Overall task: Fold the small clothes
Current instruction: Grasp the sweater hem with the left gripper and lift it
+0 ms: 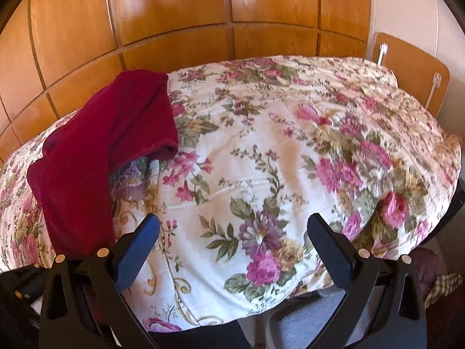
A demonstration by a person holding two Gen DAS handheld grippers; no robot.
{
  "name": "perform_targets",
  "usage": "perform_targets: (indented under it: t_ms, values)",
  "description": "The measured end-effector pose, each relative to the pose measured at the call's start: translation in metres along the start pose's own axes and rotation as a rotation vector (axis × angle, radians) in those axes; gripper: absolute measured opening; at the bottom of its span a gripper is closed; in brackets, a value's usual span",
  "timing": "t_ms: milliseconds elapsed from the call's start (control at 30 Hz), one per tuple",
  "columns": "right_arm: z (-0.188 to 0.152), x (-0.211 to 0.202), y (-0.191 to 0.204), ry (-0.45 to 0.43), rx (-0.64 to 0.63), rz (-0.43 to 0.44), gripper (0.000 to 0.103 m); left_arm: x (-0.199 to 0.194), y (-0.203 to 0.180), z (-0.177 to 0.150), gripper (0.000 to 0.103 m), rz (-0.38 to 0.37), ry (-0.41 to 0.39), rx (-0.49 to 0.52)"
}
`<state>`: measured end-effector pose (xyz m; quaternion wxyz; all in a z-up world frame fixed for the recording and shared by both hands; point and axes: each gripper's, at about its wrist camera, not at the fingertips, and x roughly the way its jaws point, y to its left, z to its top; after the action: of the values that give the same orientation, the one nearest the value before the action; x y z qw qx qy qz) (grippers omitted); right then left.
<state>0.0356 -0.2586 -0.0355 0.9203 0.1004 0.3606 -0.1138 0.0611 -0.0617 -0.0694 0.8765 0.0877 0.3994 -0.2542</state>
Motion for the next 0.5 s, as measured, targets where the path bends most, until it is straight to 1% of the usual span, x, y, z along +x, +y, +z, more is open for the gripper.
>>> perform_targets:
  t_ms: [67, 100, 200, 233, 267, 300, 333, 367, 400, 467, 500]
  values:
    - [0.004, 0.001, 0.005, -0.005, -0.021, 0.018, 0.101, -0.025, 0.032, 0.01, 0.004, -0.034, -0.067, -0.12]
    - [0.008, 0.002, 0.01, -0.012, -0.047, 0.03, 0.101, -0.043, 0.057, 0.017, 0.003, -0.044, -0.117, -0.202]
    - [0.016, 0.007, 0.027, -0.026, -0.108, 0.066, 0.101, -0.088, 0.126, 0.027, 0.002, -0.026, -0.238, -0.391]
    - [0.019, 0.01, 0.034, -0.025, -0.127, 0.088, 0.101, -0.109, 0.16, 0.029, 0.002, 0.009, -0.295, -0.47]
    - [0.023, 0.014, 0.043, -0.024, -0.149, 0.111, 0.101, -0.124, 0.187, 0.028, 0.002, 0.05, -0.333, -0.521]
    - [0.026, 0.016, 0.05, -0.024, -0.166, 0.128, 0.101, -0.14, 0.218, 0.026, 0.002, 0.113, -0.371, -0.573]
    - [0.029, 0.019, 0.057, -0.023, -0.186, 0.15, 0.101, -0.149, 0.239, 0.025, 0.002, 0.165, -0.386, -0.601]
    - [0.031, 0.022, 0.065, -0.018, -0.203, 0.177, 0.101, -0.158, 0.26, 0.023, 0.002, 0.225, -0.395, -0.626]
    - [0.037, 0.028, 0.078, -0.004, -0.22, 0.226, 0.1, -0.165, 0.29, 0.02, 0.002, 0.302, -0.397, -0.663]
    - [0.043, 0.035, 0.093, 0.018, -0.233, 0.286, 0.094, -0.17, 0.333, 0.016, 0.002, 0.388, -0.38, -0.723]
    - [0.047, 0.04, 0.103, 0.034, -0.243, 0.318, 0.092, -0.171, 0.361, 0.012, 0.002, 0.463, -0.36, -0.772]
